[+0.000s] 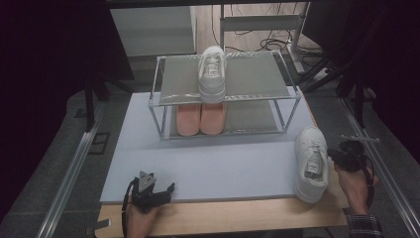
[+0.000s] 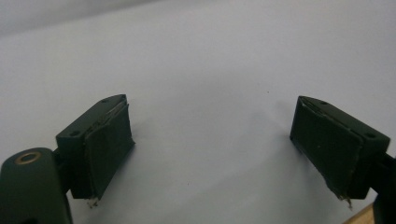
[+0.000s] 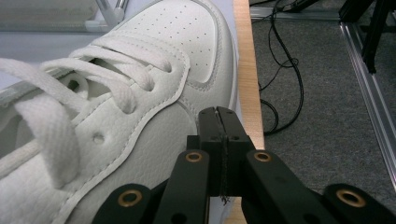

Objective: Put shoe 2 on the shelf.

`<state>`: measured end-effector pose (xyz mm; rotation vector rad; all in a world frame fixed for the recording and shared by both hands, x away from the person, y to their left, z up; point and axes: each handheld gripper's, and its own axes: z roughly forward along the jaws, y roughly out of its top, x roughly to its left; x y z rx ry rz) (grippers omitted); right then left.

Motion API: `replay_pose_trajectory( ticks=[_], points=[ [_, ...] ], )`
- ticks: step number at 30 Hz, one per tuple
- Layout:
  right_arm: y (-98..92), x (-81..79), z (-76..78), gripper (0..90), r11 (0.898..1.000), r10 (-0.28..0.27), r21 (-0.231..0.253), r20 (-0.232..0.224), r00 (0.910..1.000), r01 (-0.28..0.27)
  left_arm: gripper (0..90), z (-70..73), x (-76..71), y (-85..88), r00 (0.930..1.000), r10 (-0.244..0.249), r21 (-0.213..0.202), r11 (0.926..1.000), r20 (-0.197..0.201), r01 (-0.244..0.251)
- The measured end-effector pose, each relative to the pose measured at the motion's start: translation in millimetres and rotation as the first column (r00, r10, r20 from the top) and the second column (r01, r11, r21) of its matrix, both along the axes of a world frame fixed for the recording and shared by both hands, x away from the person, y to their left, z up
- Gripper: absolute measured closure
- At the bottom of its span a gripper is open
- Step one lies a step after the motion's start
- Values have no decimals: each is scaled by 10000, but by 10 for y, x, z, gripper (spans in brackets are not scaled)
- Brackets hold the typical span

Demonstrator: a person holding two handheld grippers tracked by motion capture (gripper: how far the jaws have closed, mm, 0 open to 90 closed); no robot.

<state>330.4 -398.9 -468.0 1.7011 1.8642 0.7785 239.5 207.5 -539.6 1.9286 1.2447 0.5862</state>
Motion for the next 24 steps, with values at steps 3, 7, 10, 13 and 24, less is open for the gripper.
replay_pose_trajectory(
  ticks=[3, 7, 10, 13, 24],
  points=[
    [17, -11, -5, 894, 9998, 119, 180, -42, 9999, -118, 127, 0, 0, -1, 10000, 3, -3, 10000, -3, -3],
    [58, -19, -27, 895, 9993, 297, 215, -57, 9995, -295, 126, 1, 0, 0, 10000, 3, 9, 10000, -3, -3],
    [87, -24, -37, 895, 9986, 453, 293, -75, 9989, -451, 126, 1, 0, 0, 10000, 1, 8, 10000, -4, -1],
    [125, -25, -45, 895, 9976, 641, 287, -134, 9979, -637, 126, 1, 0, 0, 10000, 2, 9, 10000, -4, -2],
    [126, -113, -22, 891, 9945, 806, 684, -97, 9967, -797, 126, 1, -1, -1, 10000, 7, 6, 10000, -7, -7]
  ],
)
